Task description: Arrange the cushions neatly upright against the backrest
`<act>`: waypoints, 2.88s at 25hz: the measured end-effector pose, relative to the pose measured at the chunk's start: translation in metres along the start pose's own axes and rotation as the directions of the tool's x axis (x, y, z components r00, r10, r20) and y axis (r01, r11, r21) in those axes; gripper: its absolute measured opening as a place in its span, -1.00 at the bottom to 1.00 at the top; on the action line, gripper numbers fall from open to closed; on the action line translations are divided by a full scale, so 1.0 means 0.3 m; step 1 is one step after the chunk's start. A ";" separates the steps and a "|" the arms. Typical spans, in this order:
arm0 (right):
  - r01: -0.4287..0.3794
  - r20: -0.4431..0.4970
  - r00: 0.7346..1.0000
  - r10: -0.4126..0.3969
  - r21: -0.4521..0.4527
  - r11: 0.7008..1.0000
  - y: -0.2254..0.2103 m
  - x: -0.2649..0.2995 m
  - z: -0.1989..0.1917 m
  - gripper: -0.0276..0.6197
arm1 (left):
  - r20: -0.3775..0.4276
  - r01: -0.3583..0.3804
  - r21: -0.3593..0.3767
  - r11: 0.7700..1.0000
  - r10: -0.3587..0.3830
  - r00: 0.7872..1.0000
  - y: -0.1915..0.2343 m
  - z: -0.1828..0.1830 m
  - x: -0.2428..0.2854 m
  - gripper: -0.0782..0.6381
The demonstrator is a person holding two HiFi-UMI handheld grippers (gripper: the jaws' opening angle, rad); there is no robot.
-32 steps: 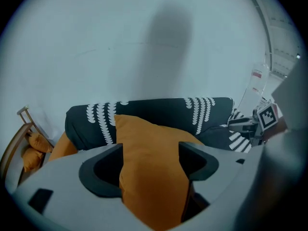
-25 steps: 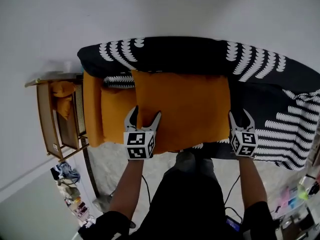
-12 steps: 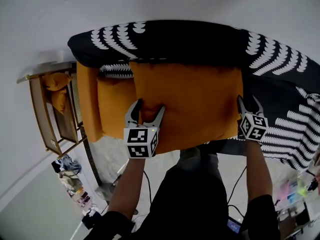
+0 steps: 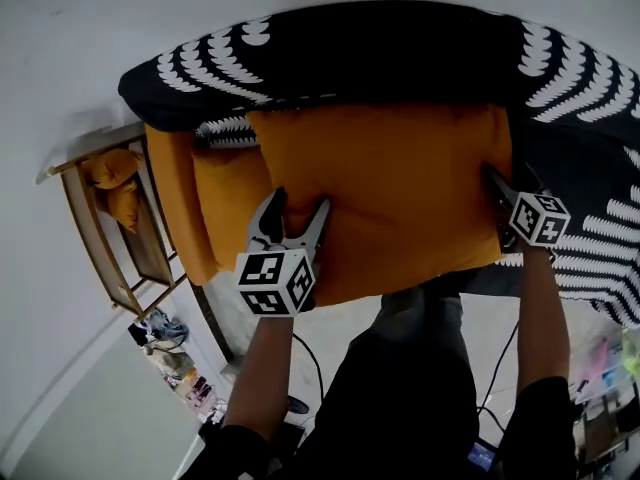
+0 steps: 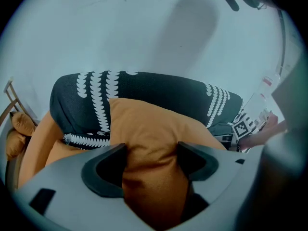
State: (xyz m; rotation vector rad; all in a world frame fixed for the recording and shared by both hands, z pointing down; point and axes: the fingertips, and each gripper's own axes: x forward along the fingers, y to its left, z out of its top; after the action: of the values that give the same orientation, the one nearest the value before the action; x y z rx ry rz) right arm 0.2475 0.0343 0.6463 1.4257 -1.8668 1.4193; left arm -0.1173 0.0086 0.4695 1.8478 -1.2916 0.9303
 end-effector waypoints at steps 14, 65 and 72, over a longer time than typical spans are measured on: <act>-0.014 -0.029 0.999 0.016 0.069 0.998 0.052 -0.050 -0.041 -0.16 | -0.014 0.022 0.032 0.999 -0.022 1.000 -0.087 -0.005 -0.019 -0.05; 0.300 0.365 0.882 -0.297 0.050 0.953 -0.870 -1.478 0.346 -0.49 | 0.355 0.362 0.096 0.927 -0.372 0.858 -1.572 0.268 -0.179 -0.39; 0.327 0.453 0.831 -0.322 0.070 0.943 -1.065 -1.489 0.525 -0.49 | 0.412 0.381 0.161 0.910 -0.413 0.812 -1.725 0.438 -0.024 -0.37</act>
State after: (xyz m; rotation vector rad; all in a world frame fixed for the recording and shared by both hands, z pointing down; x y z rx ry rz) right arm 0.7484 0.1205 0.3856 2.1010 -1.7560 0.9590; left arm 0.3967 0.0398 0.3277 2.3585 -1.0508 0.3429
